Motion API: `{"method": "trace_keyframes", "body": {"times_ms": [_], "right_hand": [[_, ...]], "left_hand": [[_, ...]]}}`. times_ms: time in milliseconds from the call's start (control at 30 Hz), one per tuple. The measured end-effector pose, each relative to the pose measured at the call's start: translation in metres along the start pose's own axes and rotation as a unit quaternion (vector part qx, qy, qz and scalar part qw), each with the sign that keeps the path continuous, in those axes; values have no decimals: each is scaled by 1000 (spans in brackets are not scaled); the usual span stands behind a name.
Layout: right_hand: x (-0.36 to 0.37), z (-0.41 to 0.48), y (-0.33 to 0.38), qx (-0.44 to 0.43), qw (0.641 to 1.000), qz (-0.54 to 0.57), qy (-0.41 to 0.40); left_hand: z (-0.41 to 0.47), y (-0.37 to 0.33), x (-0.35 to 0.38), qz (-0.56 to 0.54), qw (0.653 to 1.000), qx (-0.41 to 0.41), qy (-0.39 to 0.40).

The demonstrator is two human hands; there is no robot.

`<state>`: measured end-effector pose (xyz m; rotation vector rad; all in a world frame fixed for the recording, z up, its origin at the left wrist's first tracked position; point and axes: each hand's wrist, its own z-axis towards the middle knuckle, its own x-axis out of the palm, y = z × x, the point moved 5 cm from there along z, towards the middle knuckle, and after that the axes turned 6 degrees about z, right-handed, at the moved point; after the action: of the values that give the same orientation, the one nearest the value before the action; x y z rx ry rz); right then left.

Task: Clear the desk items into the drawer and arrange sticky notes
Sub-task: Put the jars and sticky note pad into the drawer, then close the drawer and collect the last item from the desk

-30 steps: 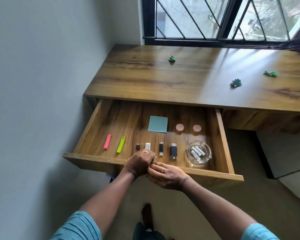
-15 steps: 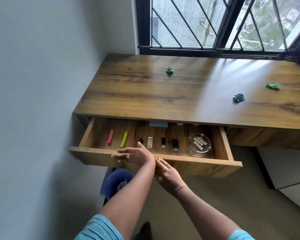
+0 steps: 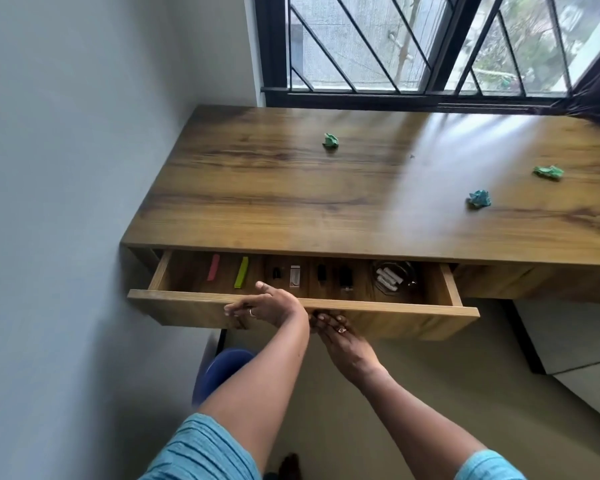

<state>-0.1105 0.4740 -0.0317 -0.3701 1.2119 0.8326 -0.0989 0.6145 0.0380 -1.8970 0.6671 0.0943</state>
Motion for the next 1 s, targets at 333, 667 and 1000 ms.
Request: {"method": "trace_keyframes", "body": {"times_ms": [333, 667, 1000], "right_hand": [[11, 47, -31, 23, 995, 18, 91], [20, 76, -55, 59, 989, 44, 131], [5, 76, -45, 10, 995, -27, 95]], "left_hand": [[16, -15, 8, 10, 998, 23, 55], [44, -28, 32, 74, 989, 55, 113], [27, -32, 54, 64, 993, 11, 98]]}}
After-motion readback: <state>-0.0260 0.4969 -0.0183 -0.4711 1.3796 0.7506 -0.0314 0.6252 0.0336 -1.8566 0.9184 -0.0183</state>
